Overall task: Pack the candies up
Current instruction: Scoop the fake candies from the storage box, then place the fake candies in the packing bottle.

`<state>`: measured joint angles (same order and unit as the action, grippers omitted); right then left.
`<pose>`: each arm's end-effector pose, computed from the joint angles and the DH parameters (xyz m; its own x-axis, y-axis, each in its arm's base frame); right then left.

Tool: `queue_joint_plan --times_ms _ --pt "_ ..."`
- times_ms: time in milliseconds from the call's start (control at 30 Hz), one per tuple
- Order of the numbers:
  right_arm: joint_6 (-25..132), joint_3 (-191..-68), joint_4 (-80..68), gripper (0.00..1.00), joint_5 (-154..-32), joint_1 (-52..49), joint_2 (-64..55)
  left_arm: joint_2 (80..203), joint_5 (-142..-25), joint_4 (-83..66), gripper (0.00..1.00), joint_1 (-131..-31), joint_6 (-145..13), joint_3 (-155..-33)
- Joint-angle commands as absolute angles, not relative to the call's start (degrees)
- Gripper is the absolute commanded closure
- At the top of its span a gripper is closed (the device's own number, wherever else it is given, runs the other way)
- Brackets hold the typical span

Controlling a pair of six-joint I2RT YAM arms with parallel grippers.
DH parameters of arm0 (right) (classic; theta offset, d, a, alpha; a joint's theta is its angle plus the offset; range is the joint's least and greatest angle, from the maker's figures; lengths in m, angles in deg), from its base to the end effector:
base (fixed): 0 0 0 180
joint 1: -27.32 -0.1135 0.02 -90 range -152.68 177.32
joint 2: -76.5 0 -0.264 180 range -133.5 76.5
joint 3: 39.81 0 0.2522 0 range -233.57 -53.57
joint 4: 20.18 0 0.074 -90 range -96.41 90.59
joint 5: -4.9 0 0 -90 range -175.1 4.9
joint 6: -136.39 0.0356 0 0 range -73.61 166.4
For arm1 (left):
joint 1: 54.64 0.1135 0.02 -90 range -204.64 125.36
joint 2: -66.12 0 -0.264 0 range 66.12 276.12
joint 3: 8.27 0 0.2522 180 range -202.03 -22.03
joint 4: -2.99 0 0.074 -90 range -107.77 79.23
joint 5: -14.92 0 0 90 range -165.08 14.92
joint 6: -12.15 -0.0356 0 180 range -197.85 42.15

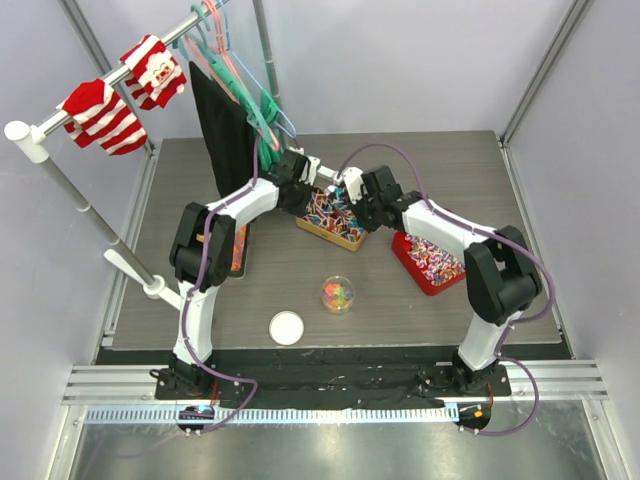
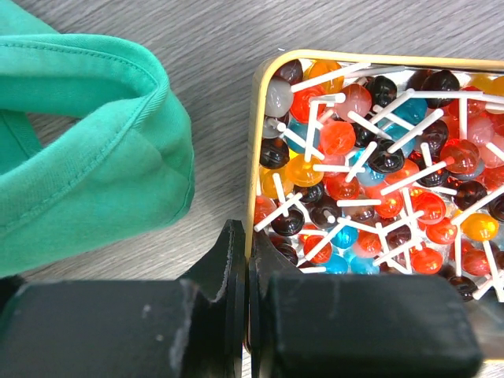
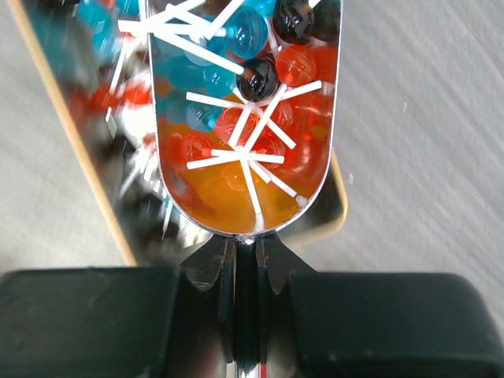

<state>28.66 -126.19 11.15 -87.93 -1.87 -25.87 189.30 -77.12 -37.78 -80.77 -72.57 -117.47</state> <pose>0.3425 0.1933 0.2214 -0.4541 -0.6021 -0.6568 -0.6873 0.7058 -0.1719 0.4236 -0.2092 0.1840 -0.7723 0.2764 -0.5720 0.3892 0.9175 -0.0821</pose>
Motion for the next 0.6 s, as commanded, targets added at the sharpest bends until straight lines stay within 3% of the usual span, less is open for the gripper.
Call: queue_joint_plan --times_ms 0,333,567 --pt "26.71 -123.19 10.54 0.99 -88.35 -1.77 -17.81 187.32 -77.62 -35.64 1.0 -80.21 -72.22 -121.26" --pt "16.0 -120.63 26.71 0.99 -93.01 -2.47 -9.38 189.34 -77.8 -38.63 1.0 -78.98 -73.71 -123.46" --pt "10.36 -118.26 37.16 0.99 -92.66 -8.18 -3.05 190.75 -78.33 -39.07 1.0 -78.89 -74.77 -123.9"
